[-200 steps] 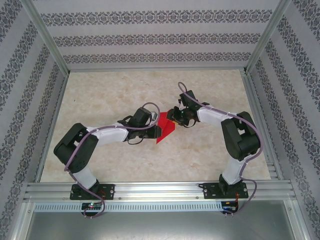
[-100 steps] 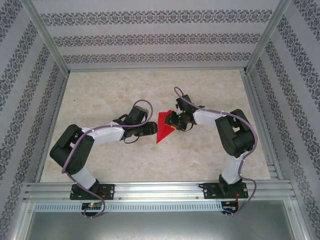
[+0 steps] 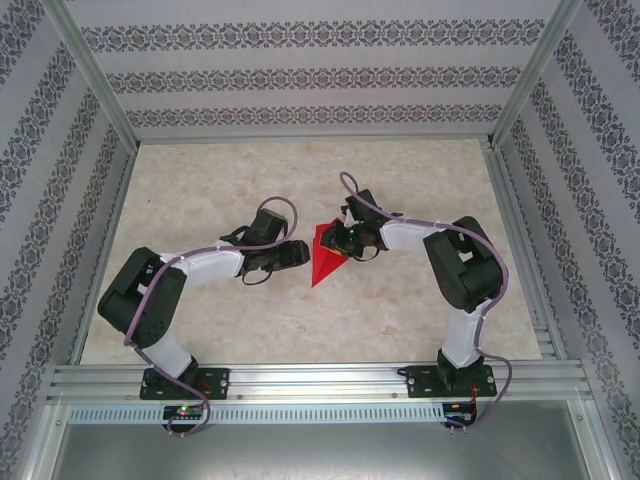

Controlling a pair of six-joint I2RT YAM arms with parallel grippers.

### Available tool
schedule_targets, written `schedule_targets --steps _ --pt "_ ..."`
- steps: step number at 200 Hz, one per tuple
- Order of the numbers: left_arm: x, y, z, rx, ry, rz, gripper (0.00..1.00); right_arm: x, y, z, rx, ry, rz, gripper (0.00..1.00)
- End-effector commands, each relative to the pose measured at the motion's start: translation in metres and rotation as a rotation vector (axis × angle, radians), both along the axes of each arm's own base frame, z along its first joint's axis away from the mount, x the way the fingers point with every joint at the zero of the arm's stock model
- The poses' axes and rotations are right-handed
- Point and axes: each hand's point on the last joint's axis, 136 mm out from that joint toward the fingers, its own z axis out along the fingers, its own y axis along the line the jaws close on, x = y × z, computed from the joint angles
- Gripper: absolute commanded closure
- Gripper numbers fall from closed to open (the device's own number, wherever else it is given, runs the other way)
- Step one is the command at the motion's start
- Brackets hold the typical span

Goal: Fold a paper plane with a square sheet of paper (pick it up from the middle)
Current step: Pick up the paper from the center of the table, then turn over the paper at the center of the table.

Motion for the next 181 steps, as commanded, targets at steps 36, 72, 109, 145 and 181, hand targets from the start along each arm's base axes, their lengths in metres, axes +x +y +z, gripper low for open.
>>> schedule_targets --steps 36,72,109,145,181 --pt "0.010 0.021 0.012 -0.064 -0.023 0.036 0.18 0.015 0.007 0.028 0.111 -0.113 -0.039 0.92" --pt "0.013 0.010 0.050 -0.185 -0.110 -0.046 0.06 0.020 0.007 0.081 0.285 -0.253 -0.043 0.98" --pt "0.008 -0.006 0.095 -0.324 -0.188 -0.133 0.00 0.022 0.011 0.127 0.505 -0.314 -0.016 0.98" --pt "0.003 -0.017 0.115 -0.432 -0.199 -0.157 0.00 0.019 0.019 0.157 0.661 -0.313 0.007 0.97" --pt "0.003 -0.029 0.126 -0.542 -0.191 -0.176 0.04 0.014 0.024 0.170 0.729 -0.303 0.028 0.97"
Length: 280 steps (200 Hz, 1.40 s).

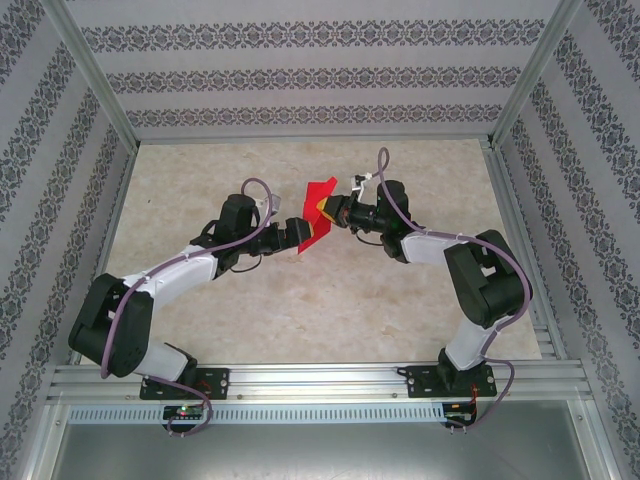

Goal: Fold a paper plane with a square sheet of paper (pick it up from the middle)
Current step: Turn over the paper at the center of the table.

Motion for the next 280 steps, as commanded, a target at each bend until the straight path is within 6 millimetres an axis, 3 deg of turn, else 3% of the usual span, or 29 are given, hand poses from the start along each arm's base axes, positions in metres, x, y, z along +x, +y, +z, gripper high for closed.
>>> schedule_targets --steps 1,27,55,89,136,167,187,201,213,251,280 --pt "0.002 -0.010 0.018 -0.120 -0.022 -0.031 0.04 -0.008 0.007 0.022 0.093 -0.032 0.056 0.97" --pt "0.004 -0.016 0.027 -0.181 -0.038 -0.050 0.13 -0.013 0.012 0.023 0.101 -0.024 0.079 0.97" --pt "0.006 -0.017 0.037 -0.217 -0.071 -0.048 0.33 -0.017 0.017 0.019 0.102 -0.009 0.099 0.97" --pt "0.005 -0.015 0.044 -0.206 -0.116 -0.044 0.45 -0.018 0.017 0.012 0.087 0.009 0.104 0.97" --pt "0.005 -0.012 0.041 -0.176 -0.128 -0.040 0.62 -0.020 0.017 0.004 0.062 0.026 0.112 0.97" --pt "0.005 -0.012 0.040 -0.173 -0.125 -0.041 0.78 -0.023 0.016 0.002 0.050 0.033 0.118 0.94" --pt "0.004 -0.010 0.036 -0.143 -0.116 -0.040 0.88 -0.023 0.010 0.001 0.016 0.037 0.102 0.80" --pt "0.004 -0.007 0.030 -0.103 -0.103 -0.033 0.90 -0.023 0.000 -0.001 -0.041 0.033 0.064 0.62" --pt "0.005 -0.002 0.023 -0.037 -0.089 -0.025 0.91 -0.022 -0.013 -0.003 -0.117 0.015 0.020 0.53" --pt "0.006 0.043 -0.016 0.426 -0.030 0.039 0.92 -0.028 -0.064 -0.018 -0.444 -0.022 -0.153 0.28" --pt "0.007 0.075 -0.018 0.790 -0.046 0.079 0.92 -0.032 -0.098 -0.021 -0.616 -0.044 -0.259 0.16"
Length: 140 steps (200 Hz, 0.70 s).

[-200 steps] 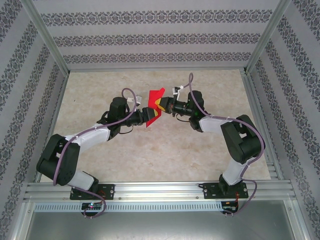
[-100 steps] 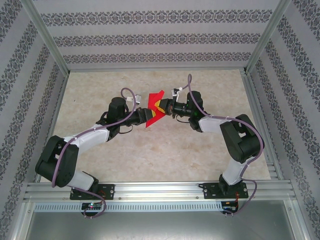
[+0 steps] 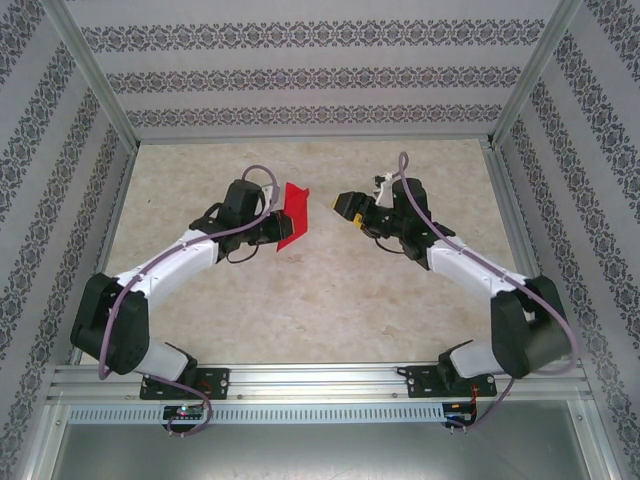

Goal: Fold a paper plane with a square sheet of paper (pick it up from the middle)
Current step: Turn over the paper at the center of the table.

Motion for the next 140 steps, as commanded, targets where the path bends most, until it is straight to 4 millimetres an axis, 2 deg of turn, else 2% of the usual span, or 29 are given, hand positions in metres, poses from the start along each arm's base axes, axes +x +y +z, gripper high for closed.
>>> schedule_targets --steps 1,32,70,98,115,132,140 --pt "-0.015 0.048 -0.021 0.449 0.030 0.022 0.92 -0.006 -0.042 -0.033 -0.280 0.015 -0.111 0.16" --pt "-0.010 0.071 -0.013 0.841 -0.007 0.073 0.93 -0.012 -0.066 -0.036 -0.369 -0.005 -0.191 0.07" --pt "-0.001 0.071 -0.012 1.078 -0.025 0.098 0.93 -0.018 -0.087 -0.043 -0.422 0.002 -0.263 0.03" --pt "0.006 0.053 -0.029 1.153 -0.016 0.096 0.93 -0.021 -0.102 -0.049 -0.456 0.021 -0.315 0.03" --pt "0.009 0.036 -0.052 1.135 0.003 0.080 0.95 -0.023 -0.107 -0.053 -0.460 0.034 -0.330 0.03" --pt "0.010 0.012 -0.081 1.036 0.047 0.039 0.96 -0.024 -0.105 -0.055 -0.434 0.024 -0.320 0.03" --pt "0.010 0.001 -0.092 0.981 0.063 0.025 0.93 -0.024 -0.106 -0.056 -0.427 0.024 -0.329 0.03"
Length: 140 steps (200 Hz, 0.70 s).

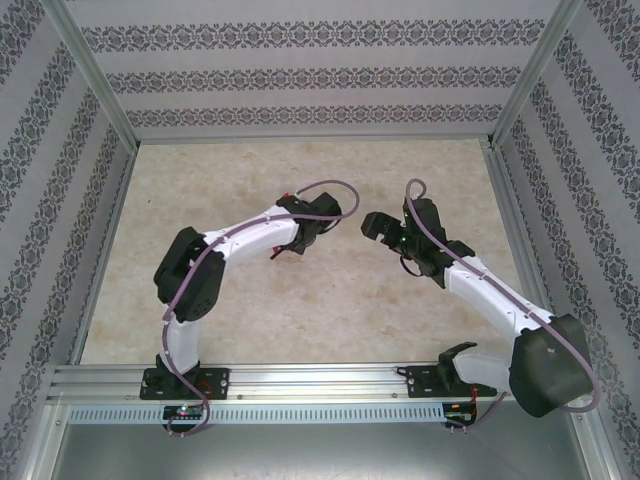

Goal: Fold a paper plane with a square sheet of paper (pick it up from the middle)
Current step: Turn over the paper at the center of the table.

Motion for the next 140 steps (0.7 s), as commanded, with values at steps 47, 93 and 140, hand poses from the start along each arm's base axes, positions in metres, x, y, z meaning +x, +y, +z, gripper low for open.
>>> schedule_targets --steps 47,93,140 --pt "0.008 -0.073 -0.021 -0.444 0.070 -0.025 0.48 -0.006 -0.011 -0.004 -0.010 0.002 -0.030 0.03" --pt "0.017 -0.061 0.019 -0.802 0.025 0.012 0.24 -0.009 0.012 0.001 0.012 0.010 0.004 0.04" --pt "0.032 0.019 0.028 -0.912 -0.108 0.199 0.05 -0.008 0.104 -0.004 0.039 0.065 0.127 0.18"
